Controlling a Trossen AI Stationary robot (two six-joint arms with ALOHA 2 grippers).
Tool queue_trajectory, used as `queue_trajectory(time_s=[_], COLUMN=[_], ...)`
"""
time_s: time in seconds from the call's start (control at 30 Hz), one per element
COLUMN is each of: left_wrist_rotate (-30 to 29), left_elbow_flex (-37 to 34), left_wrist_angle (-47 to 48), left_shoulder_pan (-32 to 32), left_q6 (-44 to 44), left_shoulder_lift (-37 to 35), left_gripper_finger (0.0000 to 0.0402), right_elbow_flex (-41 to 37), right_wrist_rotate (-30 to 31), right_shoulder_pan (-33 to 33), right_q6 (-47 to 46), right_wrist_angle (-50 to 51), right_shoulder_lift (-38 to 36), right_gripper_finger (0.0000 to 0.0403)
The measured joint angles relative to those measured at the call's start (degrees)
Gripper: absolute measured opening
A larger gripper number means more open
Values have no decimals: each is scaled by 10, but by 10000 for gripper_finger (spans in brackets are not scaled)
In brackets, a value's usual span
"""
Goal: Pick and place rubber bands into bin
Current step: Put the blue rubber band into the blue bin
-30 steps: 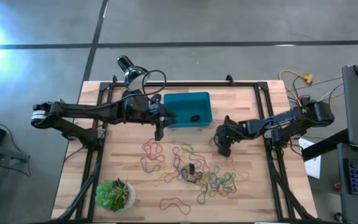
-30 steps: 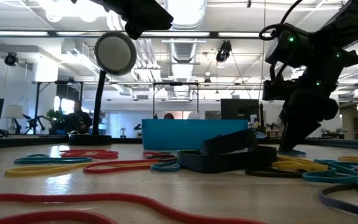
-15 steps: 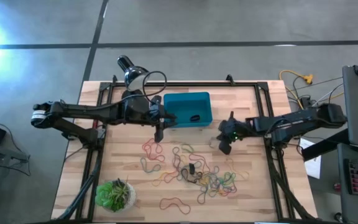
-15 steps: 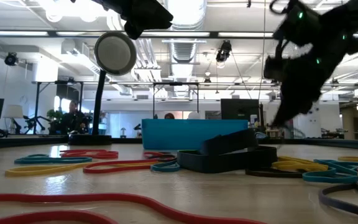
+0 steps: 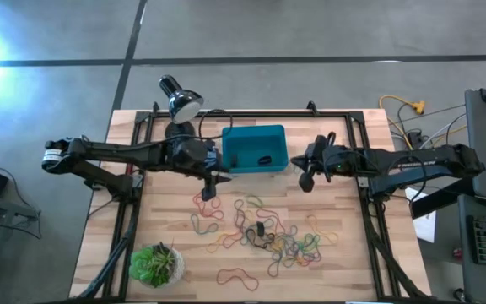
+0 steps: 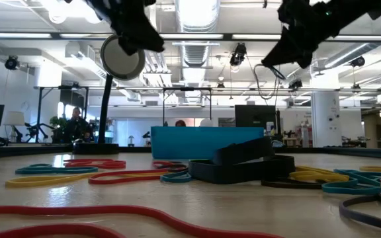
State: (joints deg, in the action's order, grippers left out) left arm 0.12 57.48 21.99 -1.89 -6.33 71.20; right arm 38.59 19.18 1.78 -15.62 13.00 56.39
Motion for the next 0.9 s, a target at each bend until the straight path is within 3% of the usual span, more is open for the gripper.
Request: queue_trajectory(time_s=[0.13,0.43,0.73,0.9], left_wrist_rotate=[1,13,13,13], left_elbow_flex=[-20,-78,-85,-84], left_wrist_angle=[44,45,38,38], left_shoulder_pan=[4,20,26,26], left_q6=[-28,-84,-99,-100], left_shoulder_lift=[0,-3,-3,-3], left_gripper_finger=[109,109,109,109], right_elbow_flex=[23,58,119,169], right_wrist_rotate=[4,-1,-95,-199], right_shoulder_pan=[26,112,208,236], right_q6=[36,77,66,84], right_wrist_angle=[-15,-95,-114,-99], right_shoulder_lift=[29,158,310,369], right_gripper_finger=[9,9,9,39])
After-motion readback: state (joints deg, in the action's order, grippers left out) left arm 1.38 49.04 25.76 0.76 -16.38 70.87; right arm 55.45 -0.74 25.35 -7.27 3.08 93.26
